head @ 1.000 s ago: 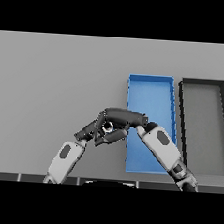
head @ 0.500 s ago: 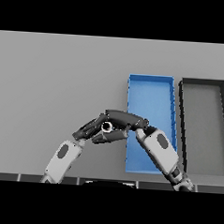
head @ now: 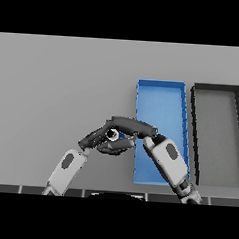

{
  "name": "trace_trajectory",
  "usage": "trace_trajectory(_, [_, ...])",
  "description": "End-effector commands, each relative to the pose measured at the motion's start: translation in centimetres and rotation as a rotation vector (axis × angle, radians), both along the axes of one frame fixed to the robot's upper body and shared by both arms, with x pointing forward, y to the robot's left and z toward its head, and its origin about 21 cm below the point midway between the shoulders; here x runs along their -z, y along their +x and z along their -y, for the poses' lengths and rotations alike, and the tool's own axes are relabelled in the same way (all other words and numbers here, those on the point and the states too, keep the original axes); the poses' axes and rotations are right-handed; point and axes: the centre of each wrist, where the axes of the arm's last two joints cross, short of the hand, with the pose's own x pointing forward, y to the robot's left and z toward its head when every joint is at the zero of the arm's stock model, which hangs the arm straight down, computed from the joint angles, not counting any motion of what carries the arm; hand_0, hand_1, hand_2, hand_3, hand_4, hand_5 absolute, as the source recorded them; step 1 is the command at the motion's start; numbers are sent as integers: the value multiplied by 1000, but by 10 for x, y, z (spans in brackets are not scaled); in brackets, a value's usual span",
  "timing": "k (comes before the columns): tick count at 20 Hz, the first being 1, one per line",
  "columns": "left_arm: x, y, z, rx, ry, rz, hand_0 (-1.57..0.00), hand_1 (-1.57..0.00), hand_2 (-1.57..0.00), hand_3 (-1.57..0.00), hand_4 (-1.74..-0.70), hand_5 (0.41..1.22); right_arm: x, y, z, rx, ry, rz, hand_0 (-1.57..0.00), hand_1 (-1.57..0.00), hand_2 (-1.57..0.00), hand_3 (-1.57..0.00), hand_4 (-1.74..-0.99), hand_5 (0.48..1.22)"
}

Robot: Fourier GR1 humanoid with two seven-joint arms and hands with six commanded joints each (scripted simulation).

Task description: Pick up the blue pipe and place it into the blue bin.

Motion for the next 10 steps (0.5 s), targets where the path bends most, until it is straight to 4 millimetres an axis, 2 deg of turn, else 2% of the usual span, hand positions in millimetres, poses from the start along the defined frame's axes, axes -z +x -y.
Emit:
trace_trajectory(1, [2, 0, 0, -11, 5, -7, -100, -93, -91, -71, -977, 682, 3, 0, -4, 9, -7, 2, -1570, -1570, -1570, -1569, -1499, 1219])
trace_trajectory(5, [6, 3, 2, -38, 1, -51, -40, -38, -37, -29, -968, 557, 1, 3, -4, 12, 0, -20, -1571, -1571, -1571, -1570, -1498, 1220])
trace_trajectory(10, [5, 4, 1, -59, 39, -67, -13, -12, -11, -9, -968, 501, -26, 8, -3, 4, 58, -72, -1571, -1571, -1571, -1571, -1495, 1221])
